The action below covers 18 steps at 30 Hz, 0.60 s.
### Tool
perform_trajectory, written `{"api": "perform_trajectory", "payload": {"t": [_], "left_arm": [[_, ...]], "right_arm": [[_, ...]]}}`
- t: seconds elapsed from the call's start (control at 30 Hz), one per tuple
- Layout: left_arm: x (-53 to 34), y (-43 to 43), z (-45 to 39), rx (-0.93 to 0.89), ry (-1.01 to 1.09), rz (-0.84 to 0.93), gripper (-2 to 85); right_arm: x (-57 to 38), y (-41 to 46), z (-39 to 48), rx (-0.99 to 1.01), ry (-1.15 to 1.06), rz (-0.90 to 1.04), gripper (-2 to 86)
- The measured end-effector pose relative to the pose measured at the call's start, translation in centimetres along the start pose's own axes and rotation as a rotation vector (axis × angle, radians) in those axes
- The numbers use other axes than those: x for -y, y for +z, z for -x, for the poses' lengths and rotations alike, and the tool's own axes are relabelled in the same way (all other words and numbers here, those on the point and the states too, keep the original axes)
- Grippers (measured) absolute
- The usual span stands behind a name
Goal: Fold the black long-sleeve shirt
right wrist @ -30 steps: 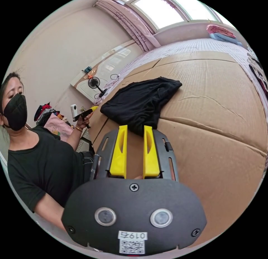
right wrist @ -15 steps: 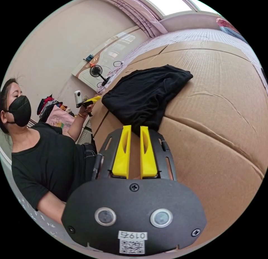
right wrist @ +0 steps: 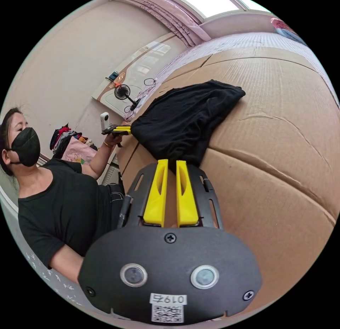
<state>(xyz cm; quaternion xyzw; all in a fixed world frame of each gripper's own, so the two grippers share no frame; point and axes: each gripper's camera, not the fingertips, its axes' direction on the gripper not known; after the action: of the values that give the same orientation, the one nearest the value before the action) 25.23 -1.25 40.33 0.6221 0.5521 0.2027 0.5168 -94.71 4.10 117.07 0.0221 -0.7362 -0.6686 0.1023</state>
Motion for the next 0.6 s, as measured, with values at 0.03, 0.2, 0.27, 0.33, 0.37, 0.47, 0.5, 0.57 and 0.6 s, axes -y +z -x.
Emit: {"api": "perform_trajectory", "payload": {"t": [0.03, 0.2, 0.27, 0.33, 0.37, 0.47, 0.5, 0.57, 0.6], "left_arm": [[0.2, 0.0, 0.1, 0.000, 0.007, 0.001, 3.0], [2.5, -1.4, 1.5, -0.073, 0.084, 0.027, 1.7], [3.2, -2.2, 1.8, -0.078, 0.100, 0.039, 1.6], [3.7, -2.3, 2.0, -0.071, 0.113, 0.084, 1.5], [3.8, -2.0, 2.2, -0.086, 0.116, 0.119, 1.4], [3.4, 0.5, 3.2, -0.154, 0.075, 0.200, 1.4], [3.0, 1.5, 3.4, -0.155, 0.066, 0.219, 1.5], [2.7, 2.4, 3.7, -0.180, 0.050, 0.211, 1.6], [2.7, 2.5, 3.8, -0.192, 0.046, 0.197, 1.6]], "right_arm": [[0.2, 0.0, 0.0, -0.010, -0.005, 0.010, 3.4], [2.9, -1.7, 1.1, -0.054, -0.088, 0.101, 1.0], [3.7, -2.5, 1.5, -0.072, -0.108, 0.137, 0.4], [4.3, -2.6, 1.6, -0.103, -0.121, 0.196, 0.0], [4.4, -2.3, 1.2, -0.110, -0.111, 0.234, -0.2], [4.1, -0.4, -0.7, -0.065, -0.053, 0.296, -0.3], [3.7, 0.4, -1.2, -0.053, -0.049, 0.309, -0.4], [3.3, 0.7, -1.5, -0.040, -0.040, 0.290, -0.3], [3.1, 0.3, -1.3, -0.038, -0.045, 0.263, -0.3]]}}
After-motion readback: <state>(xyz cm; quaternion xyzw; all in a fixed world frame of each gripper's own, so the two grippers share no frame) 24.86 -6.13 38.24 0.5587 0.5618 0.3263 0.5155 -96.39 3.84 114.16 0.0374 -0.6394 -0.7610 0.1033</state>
